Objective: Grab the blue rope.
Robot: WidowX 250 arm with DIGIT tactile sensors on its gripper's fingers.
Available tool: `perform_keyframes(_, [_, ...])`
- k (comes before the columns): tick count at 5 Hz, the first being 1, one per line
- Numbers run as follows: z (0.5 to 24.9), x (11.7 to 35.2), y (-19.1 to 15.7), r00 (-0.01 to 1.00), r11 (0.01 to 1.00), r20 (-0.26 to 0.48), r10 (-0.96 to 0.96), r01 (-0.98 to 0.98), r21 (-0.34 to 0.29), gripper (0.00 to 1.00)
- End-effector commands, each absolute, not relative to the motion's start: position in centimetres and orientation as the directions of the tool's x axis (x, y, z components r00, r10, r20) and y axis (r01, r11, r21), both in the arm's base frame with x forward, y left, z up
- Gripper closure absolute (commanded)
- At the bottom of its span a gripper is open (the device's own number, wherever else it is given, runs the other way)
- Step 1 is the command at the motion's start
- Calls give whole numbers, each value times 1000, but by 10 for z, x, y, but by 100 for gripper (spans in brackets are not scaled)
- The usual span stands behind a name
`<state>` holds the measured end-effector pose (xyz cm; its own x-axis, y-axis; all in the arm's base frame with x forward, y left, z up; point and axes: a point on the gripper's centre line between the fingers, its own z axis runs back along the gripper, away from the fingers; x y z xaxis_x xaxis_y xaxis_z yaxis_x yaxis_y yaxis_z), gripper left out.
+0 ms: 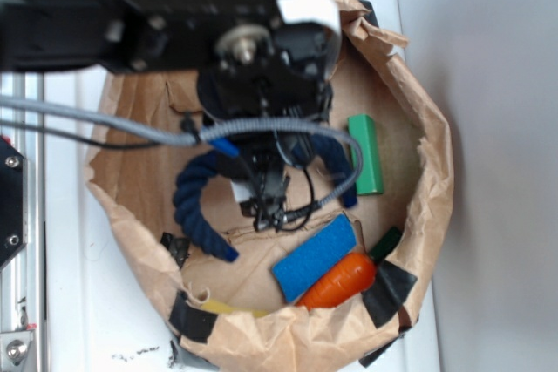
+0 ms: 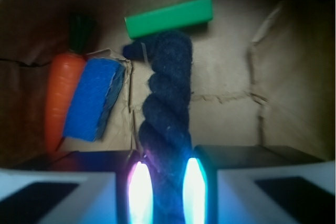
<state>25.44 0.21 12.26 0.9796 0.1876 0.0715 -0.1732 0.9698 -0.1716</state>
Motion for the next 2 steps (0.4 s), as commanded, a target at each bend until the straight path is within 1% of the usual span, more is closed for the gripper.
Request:
perform_keyframes(1, [152, 255, -22, 971, 987, 175, 161, -153, -58, 100])
perform_keyframes(2, [152, 255, -22, 971, 987, 175, 161, -153, -58, 0])
